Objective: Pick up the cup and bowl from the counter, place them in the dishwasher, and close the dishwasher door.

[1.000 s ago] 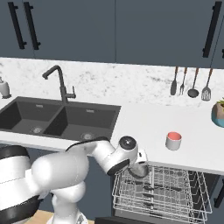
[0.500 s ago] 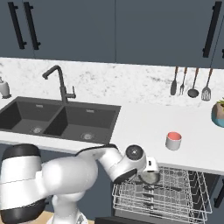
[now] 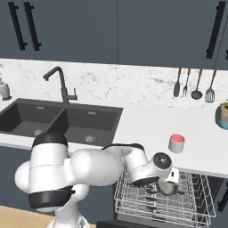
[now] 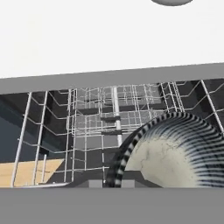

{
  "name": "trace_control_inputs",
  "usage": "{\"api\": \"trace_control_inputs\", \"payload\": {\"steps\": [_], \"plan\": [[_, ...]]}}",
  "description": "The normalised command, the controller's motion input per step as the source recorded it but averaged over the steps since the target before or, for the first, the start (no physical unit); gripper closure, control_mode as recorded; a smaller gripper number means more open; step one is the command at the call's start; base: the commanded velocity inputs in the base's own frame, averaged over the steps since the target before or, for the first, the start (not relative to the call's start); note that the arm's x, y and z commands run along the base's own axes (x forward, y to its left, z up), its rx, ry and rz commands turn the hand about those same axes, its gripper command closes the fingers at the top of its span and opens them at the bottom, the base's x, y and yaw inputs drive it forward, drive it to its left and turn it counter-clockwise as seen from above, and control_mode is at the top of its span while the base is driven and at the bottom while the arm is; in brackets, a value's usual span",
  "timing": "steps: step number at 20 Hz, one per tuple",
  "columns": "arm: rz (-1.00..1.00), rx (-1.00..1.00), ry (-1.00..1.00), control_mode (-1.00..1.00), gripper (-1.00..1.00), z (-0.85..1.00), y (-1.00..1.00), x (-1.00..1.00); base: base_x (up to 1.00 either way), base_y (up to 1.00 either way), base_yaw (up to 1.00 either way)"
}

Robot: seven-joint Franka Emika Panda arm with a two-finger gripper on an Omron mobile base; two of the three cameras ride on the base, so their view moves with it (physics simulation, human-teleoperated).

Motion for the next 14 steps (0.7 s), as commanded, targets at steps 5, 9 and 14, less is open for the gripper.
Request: {"api": "trace_control_inputs", "payload": {"steps": [5, 9, 14], "plan": [[-0.01, 0.07, 0.05, -1.0, 1.0, -0.11, -0.11, 0.0, 0.0, 0.0, 0.0], [0.0, 0.02, 0.07, -1.0, 1.0, -0.23, 0.0, 0.0, 0.0, 0.0, 0.0], [0.0, 0.01, 0.08, -1.0, 1.0, -0.47, 0.0, 0.0, 0.0, 0.0, 0.0]]}}
